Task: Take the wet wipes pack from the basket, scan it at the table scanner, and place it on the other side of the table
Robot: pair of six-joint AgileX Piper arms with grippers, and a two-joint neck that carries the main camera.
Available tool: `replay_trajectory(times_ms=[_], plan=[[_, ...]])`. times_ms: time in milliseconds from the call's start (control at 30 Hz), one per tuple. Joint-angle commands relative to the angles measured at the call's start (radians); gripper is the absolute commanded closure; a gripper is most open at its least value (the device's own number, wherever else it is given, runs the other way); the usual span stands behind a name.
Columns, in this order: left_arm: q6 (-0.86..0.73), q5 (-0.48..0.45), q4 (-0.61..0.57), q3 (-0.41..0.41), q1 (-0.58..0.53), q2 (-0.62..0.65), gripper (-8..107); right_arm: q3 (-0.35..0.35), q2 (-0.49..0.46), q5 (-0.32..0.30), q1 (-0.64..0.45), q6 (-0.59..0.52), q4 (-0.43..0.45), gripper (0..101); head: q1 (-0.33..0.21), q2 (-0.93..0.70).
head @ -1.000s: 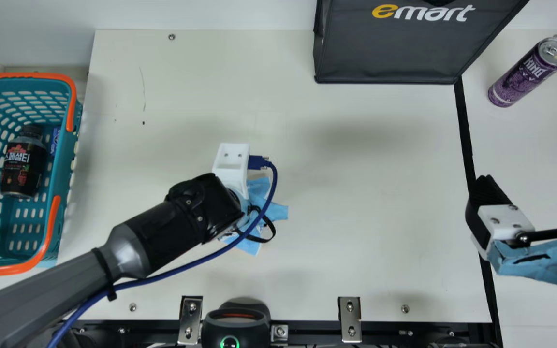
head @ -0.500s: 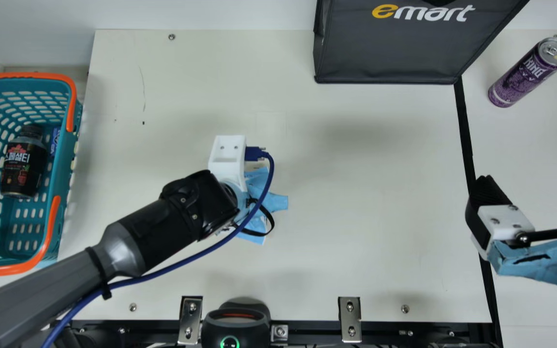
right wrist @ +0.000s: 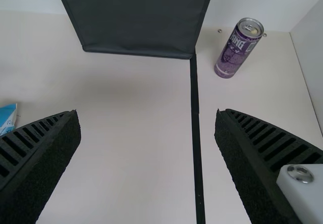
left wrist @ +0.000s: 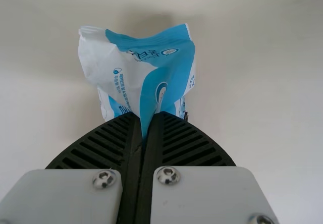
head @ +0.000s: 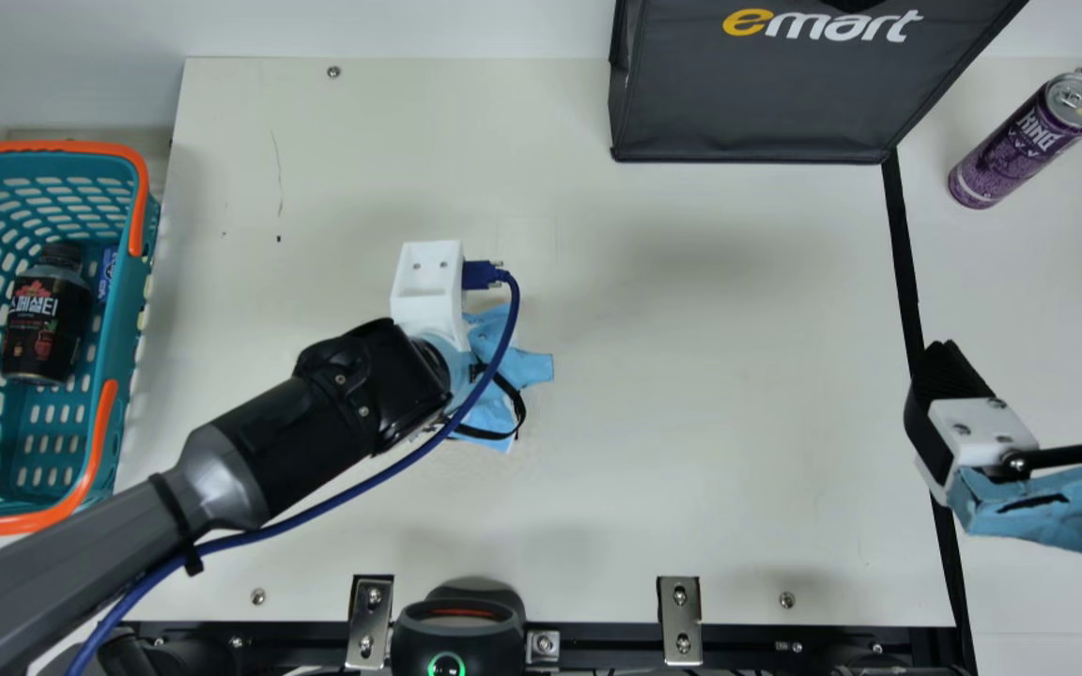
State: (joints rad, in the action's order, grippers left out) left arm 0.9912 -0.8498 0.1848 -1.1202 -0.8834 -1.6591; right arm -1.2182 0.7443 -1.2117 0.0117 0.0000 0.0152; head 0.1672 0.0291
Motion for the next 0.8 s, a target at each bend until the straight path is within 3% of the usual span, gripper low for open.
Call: replay_trajectory(times_ms=[0, 767], plan=[[0.004, 0.002, 0.005, -0.002, 0.003, 0.0, 107, 0.0, 0.0, 0.0, 0.0, 0.0, 0.0, 6, -0.029, -0.002], [0.013, -0.001, 0.02, 0.006, 0.005, 0.023, 107, 0.0, 0.0, 0.0, 0.0, 0.0, 0.0, 6, -0.029, -0.002]])
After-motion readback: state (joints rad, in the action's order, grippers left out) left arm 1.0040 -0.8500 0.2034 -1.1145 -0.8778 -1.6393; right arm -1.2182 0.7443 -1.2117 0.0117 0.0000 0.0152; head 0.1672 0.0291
